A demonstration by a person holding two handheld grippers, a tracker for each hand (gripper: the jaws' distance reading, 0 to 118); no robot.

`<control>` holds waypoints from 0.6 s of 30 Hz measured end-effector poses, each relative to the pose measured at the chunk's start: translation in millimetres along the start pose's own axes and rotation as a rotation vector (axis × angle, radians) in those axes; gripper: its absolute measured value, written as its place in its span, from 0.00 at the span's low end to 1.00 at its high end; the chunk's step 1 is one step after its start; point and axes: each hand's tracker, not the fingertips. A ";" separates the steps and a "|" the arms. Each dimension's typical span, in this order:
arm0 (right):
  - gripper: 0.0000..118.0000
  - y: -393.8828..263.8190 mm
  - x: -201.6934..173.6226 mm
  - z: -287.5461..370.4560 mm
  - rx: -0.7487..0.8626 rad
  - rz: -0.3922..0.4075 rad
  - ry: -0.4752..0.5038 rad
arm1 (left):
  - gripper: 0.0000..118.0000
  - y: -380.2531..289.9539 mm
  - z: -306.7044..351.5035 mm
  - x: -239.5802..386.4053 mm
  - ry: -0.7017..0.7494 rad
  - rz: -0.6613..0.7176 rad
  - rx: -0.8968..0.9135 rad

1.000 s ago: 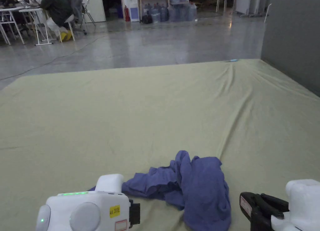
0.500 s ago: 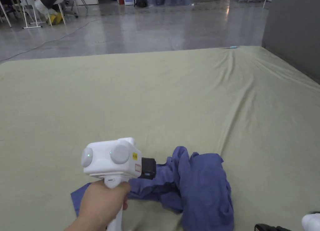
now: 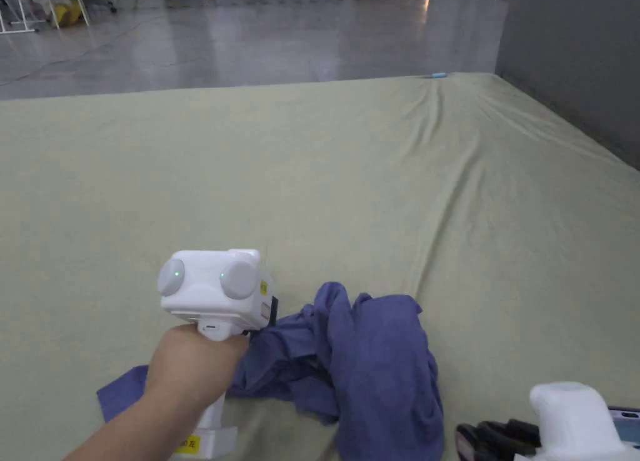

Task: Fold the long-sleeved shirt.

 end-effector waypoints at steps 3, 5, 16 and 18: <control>1.00 14.5 11.3 -55.7 -0.197 -0.158 0.077 | 0.00 6.9 18.3 -12.4 -0.038 0.053 0.040; 1.00 20.0 16.1 -88.7 -0.284 -0.298 0.145 | 0.00 8.9 30.0 -15.9 -0.043 0.056 0.051; 0.01 14.2 -21.3 -118.8 -0.233 -0.059 -0.059 | 0.00 10.3 85.8 -48.5 -0.074 0.113 0.135; 0.01 29.6 -3.7 -91.9 -0.245 -0.153 -0.029 | 0.00 6.8 102.5 -55.4 -0.081 0.126 0.170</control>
